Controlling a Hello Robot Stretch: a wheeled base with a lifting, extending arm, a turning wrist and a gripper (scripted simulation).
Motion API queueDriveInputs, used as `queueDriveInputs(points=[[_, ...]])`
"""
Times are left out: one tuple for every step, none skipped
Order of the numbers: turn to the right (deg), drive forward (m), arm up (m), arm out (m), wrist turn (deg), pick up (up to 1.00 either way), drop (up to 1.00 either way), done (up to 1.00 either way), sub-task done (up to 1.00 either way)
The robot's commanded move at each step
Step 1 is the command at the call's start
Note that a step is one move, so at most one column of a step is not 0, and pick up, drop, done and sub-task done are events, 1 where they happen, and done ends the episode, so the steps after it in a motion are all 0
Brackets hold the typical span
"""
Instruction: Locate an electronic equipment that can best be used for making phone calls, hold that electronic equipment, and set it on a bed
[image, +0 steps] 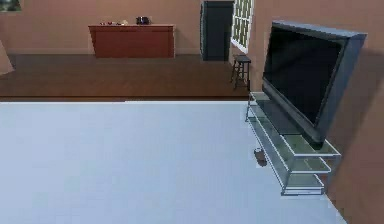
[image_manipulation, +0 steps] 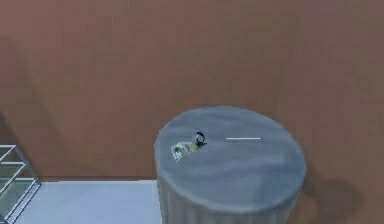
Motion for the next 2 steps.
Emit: queueDriveInputs(points=[[0.0, 0.45, 0.00, 0.00, 0.0, 0.00, 0.00, 0.00, 0.00], [-45.0, 0.00, 0.00, 0.00, 0.0, 0.00, 0.00, 0.00, 0.00]])
